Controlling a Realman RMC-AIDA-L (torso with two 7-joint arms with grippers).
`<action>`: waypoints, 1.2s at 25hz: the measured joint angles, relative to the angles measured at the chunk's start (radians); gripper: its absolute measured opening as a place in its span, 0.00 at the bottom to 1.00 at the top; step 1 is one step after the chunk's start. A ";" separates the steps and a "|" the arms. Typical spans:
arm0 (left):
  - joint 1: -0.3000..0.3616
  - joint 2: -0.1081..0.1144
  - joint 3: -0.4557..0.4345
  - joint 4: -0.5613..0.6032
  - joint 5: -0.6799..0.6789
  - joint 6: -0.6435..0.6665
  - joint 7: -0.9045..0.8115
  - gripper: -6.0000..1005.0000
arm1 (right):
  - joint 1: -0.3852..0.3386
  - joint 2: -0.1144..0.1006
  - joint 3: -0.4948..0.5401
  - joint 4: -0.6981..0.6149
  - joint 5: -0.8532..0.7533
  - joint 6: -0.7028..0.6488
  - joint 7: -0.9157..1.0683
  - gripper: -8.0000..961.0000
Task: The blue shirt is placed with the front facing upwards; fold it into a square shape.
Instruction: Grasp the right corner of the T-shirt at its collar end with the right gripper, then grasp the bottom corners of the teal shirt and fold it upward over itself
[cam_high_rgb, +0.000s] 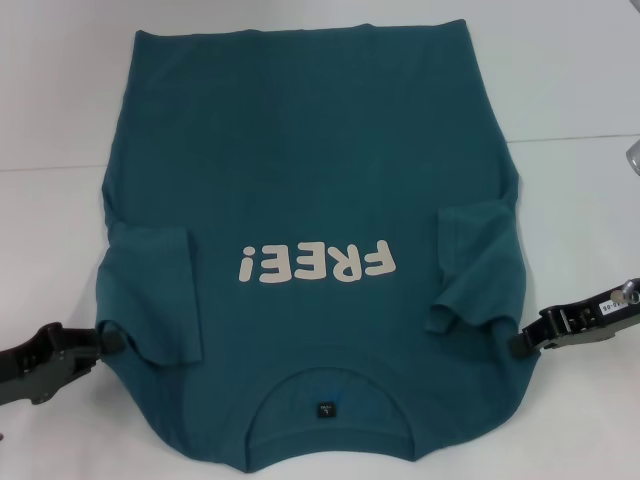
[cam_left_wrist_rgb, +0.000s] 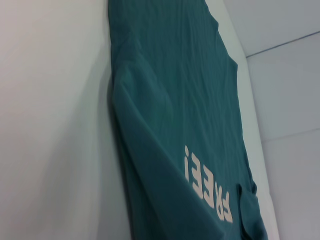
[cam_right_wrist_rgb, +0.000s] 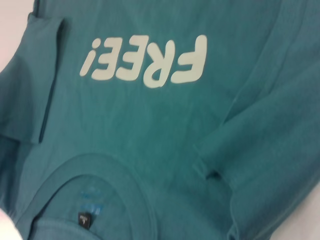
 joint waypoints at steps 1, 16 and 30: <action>-0.001 0.001 0.001 0.001 0.004 0.006 0.001 0.05 | 0.000 -0.002 0.000 0.000 0.000 -0.007 -0.005 0.18; 0.010 0.002 0.033 0.089 0.154 0.174 0.000 0.05 | -0.015 -0.050 -0.008 -0.026 -0.066 -0.183 -0.019 0.06; 0.123 -0.031 0.061 0.206 0.272 0.420 0.036 0.05 | -0.106 -0.011 -0.007 -0.121 -0.156 -0.421 -0.103 0.08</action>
